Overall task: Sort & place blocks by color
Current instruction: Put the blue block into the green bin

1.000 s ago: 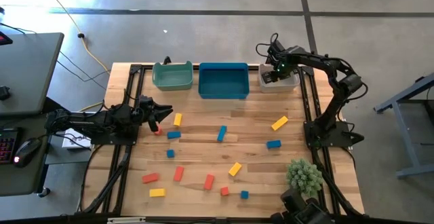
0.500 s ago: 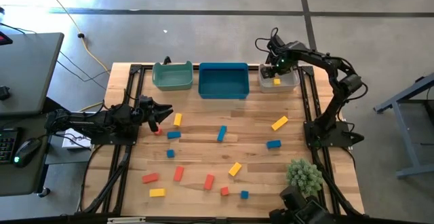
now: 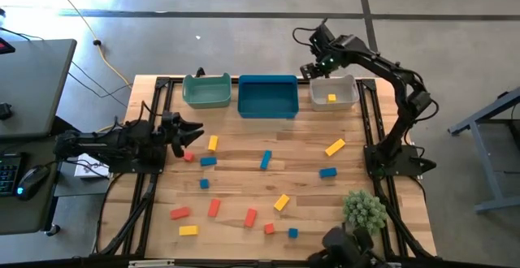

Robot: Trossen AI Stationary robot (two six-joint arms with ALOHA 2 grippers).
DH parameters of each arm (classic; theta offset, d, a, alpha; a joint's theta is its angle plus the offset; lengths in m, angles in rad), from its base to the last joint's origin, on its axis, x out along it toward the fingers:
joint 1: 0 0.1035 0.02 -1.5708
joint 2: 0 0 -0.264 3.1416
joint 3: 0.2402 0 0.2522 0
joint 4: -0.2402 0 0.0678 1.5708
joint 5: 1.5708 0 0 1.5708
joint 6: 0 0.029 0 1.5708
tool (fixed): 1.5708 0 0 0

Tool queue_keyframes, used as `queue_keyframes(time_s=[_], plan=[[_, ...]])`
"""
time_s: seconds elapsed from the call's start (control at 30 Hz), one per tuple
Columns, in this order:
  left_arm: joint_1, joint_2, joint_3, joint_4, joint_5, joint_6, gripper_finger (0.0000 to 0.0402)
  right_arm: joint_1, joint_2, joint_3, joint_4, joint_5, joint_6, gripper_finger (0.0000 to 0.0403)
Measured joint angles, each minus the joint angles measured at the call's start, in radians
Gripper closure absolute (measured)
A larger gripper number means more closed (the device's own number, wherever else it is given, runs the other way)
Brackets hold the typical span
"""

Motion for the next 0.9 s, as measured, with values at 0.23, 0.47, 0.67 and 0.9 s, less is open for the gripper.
queue_keyframes(time_s=[0.23, 0.47, 0.67, 0.9], plan=[[0.0, 0.078, 0.177, -0.365, 0.064, 0.092, 0.0229, 0.103, -0.001, 0.152, -0.07, 0.041, 0.008, 0.018], [0.0, 0.252, 0.282, -0.457, 0.096, 0.167, 0.0229, 0.19, -0.001, 0.266, -0.093, 0.106, 0.034, 0.018], [0.0, 0.426, 0.333, -0.471, 0.099, 0.166, 0.0229, 0.23, -0.001, 0.323, -0.092, 0.12, 0.034, 0.018], [0.0, 0.638, 0.408, -0.482, 0.158, 0.156, 0.0229, 0.242, -0.001, 0.334, -0.088, 0.121, 0.031, 0.018]])
